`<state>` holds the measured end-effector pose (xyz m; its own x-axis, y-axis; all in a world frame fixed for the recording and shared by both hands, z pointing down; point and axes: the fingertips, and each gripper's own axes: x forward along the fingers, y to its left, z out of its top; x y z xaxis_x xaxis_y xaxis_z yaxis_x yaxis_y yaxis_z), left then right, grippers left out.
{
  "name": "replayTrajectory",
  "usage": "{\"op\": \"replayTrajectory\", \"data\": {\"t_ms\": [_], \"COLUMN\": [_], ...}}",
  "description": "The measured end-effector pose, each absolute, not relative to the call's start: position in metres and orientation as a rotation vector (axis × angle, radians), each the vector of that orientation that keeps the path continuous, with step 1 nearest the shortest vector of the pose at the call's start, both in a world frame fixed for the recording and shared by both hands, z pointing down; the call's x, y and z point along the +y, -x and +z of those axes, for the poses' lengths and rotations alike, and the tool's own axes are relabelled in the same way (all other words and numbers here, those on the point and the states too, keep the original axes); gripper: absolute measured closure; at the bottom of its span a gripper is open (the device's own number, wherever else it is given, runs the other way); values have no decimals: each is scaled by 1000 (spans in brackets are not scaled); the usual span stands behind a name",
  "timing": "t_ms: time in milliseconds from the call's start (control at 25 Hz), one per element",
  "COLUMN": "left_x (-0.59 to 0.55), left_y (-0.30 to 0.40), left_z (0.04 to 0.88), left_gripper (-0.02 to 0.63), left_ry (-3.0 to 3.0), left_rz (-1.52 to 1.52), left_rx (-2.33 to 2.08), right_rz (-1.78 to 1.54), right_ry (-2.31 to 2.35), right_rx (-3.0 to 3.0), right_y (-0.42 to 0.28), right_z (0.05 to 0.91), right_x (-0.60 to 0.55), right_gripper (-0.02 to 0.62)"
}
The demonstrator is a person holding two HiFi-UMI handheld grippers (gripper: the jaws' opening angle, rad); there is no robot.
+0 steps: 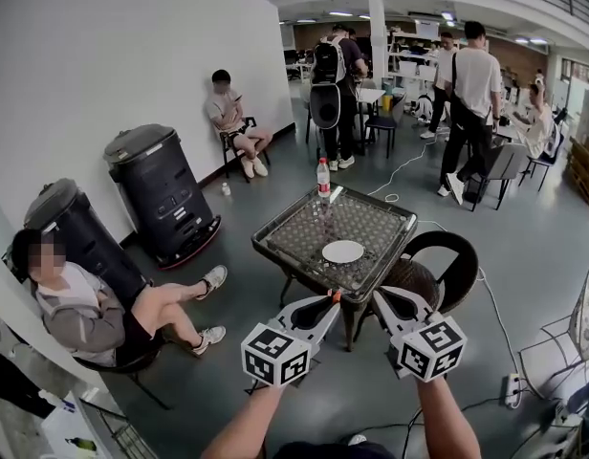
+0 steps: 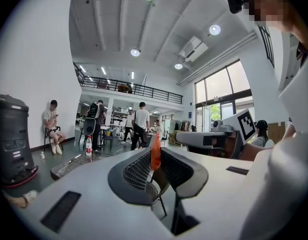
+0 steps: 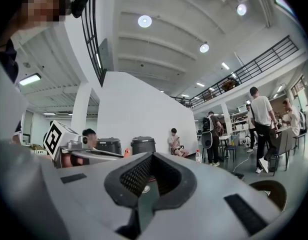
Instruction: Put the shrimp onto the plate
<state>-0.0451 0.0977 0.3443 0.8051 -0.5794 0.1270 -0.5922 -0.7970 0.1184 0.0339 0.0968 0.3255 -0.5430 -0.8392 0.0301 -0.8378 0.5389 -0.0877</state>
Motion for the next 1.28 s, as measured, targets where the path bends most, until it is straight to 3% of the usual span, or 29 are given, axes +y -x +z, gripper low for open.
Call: {"op": "replayTrajectory", "data": {"t_ms": [560, 1280], "left_x": [53, -143], "left_y": [-1, -3], "left_z": [373, 453], "left_gripper": [540, 540], "left_ry": [-2763, -2735], "left_rz": [188, 335], "left_rx": [-1033, -907], "right_rz": [-221, -477], "right_ry": [1424, 1582], "right_rx": [2795, 2768], "right_y": [-90, -86], "right_z": [360, 441], "right_x": [51, -131], "right_gripper": [591, 591]}}
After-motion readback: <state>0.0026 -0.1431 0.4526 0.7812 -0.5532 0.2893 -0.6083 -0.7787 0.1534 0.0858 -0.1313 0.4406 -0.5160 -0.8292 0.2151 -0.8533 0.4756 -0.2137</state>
